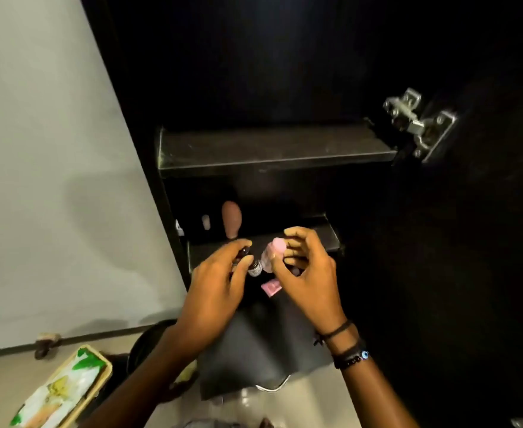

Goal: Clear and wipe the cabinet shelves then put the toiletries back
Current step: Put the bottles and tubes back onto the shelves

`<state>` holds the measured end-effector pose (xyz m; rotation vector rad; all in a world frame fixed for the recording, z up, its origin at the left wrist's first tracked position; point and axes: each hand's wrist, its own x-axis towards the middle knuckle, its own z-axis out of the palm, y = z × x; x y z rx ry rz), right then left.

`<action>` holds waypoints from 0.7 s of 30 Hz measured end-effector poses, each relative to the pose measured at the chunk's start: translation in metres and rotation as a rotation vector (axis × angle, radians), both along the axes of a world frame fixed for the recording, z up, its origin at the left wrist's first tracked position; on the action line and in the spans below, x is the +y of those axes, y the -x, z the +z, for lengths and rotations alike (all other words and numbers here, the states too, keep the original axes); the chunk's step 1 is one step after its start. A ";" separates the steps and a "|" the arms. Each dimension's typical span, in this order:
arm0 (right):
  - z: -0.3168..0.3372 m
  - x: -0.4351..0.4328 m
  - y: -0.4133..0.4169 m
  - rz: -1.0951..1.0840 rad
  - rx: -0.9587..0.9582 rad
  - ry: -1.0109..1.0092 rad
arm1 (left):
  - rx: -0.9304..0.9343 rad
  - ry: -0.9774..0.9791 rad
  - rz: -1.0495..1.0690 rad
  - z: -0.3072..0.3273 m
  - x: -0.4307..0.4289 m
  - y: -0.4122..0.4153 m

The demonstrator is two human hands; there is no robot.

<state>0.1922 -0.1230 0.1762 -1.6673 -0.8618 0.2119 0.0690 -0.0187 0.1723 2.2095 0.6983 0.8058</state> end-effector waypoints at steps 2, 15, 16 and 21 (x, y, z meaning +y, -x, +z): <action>0.040 0.008 0.007 0.034 0.029 -0.131 | -0.092 -0.046 0.031 0.038 0.007 0.007; 0.170 0.084 -0.016 0.066 -0.266 -0.314 | -0.276 -0.306 0.206 0.181 0.058 -0.020; 0.170 0.092 -0.021 0.061 -0.284 -0.293 | -0.242 -0.315 0.224 0.181 0.064 -0.027; 0.163 0.124 -0.035 0.085 -0.327 -0.207 | -0.125 -0.254 0.303 0.174 0.083 -0.050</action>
